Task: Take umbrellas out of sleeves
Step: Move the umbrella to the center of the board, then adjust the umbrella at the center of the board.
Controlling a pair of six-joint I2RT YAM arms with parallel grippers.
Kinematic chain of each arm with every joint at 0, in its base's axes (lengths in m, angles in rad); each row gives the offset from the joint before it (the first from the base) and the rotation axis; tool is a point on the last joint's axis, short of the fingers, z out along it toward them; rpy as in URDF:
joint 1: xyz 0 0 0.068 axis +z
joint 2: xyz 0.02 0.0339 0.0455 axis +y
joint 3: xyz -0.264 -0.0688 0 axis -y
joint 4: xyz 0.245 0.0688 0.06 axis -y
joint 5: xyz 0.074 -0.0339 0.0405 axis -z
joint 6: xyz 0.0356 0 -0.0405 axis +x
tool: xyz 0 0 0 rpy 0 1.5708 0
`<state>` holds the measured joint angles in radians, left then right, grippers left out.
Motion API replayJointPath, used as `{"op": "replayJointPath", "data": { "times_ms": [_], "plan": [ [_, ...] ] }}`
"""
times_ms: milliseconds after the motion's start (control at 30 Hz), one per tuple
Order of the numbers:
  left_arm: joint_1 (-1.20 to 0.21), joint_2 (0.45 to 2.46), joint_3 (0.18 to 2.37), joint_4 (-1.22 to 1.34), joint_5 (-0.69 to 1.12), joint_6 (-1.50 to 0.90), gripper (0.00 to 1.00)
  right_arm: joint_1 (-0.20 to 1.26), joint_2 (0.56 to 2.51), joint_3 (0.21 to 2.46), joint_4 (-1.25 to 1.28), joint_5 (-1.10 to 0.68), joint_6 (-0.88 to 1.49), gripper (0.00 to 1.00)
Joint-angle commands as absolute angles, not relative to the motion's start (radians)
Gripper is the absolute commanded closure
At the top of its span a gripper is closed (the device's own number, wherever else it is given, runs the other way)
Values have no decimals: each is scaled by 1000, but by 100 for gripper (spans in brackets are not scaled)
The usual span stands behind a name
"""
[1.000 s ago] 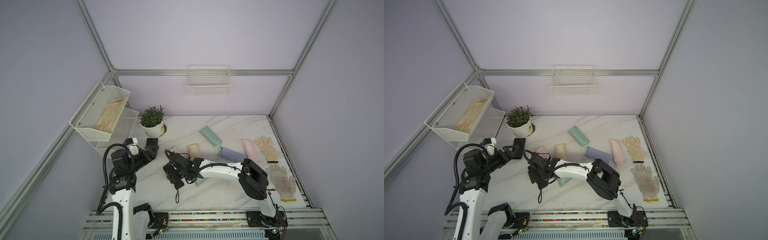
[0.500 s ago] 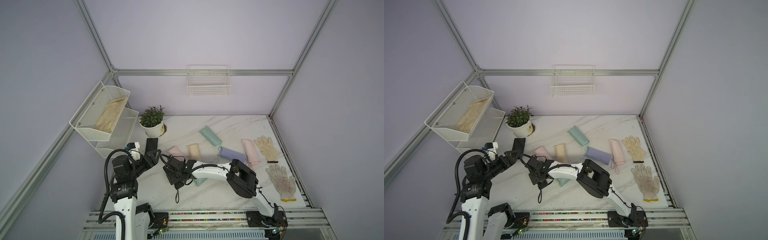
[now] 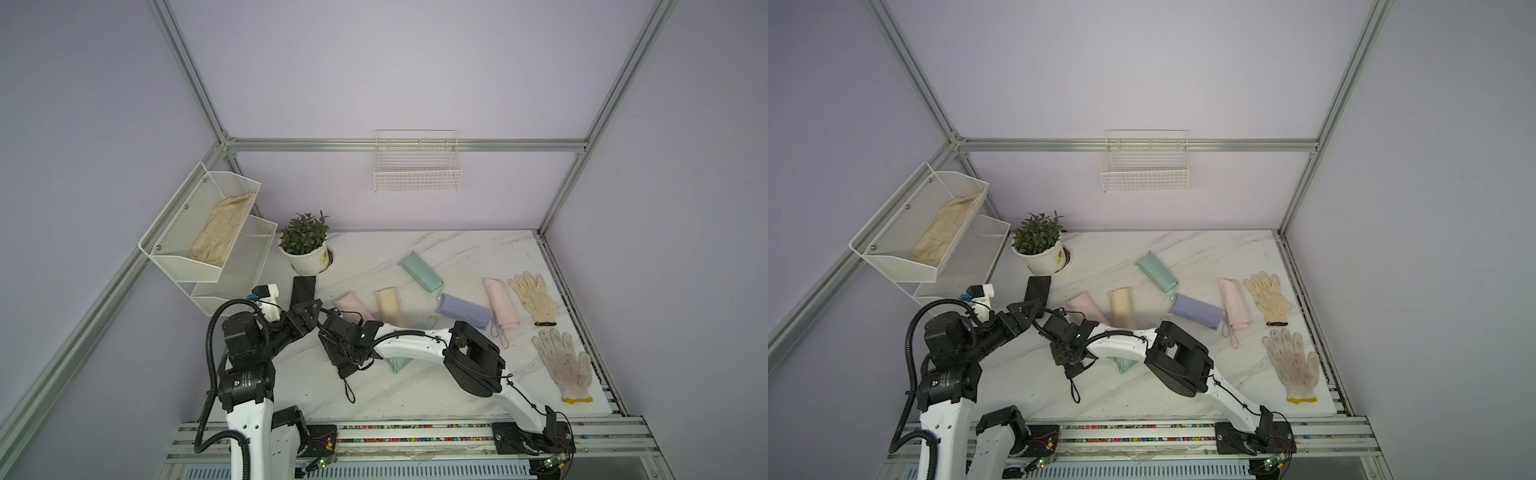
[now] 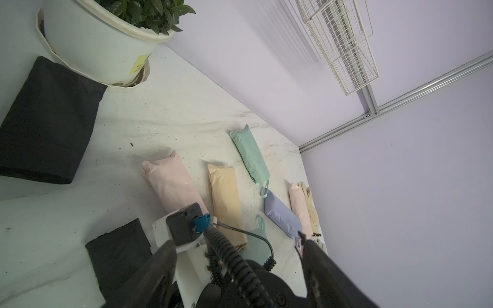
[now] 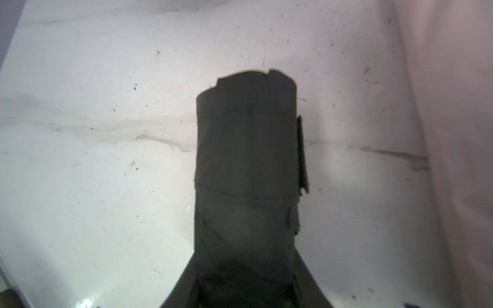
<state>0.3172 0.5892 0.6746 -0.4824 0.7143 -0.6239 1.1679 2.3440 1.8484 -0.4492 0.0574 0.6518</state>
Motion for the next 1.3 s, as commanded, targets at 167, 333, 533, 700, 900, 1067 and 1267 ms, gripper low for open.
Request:
{"op": "replayJointPath", "data": {
  "times_ms": [167,333,533,700,900,1067,1267],
  "plan": [
    [312,629,778,-469,695,-611,26,1168,2432,1879,-142,-132,985,75],
    [311,623,779,-469,683,-610,26,1169,2502,1980,-120,-146,1038,74],
    [312,614,780,-491,665,-598,26,1166,2555,2069,-154,-143,1037,60],
    [313,623,776,-496,666,-598,26,1158,2530,2042,-138,-158,1008,32],
    [311,635,767,-503,660,-599,26,1125,2329,1789,-89,-146,938,27],
    [312,634,737,-481,653,-623,26,1113,2072,1474,-85,-44,870,29],
    [299,668,687,-444,661,-660,26,1076,1879,1175,-90,24,850,29]
  ]
}}
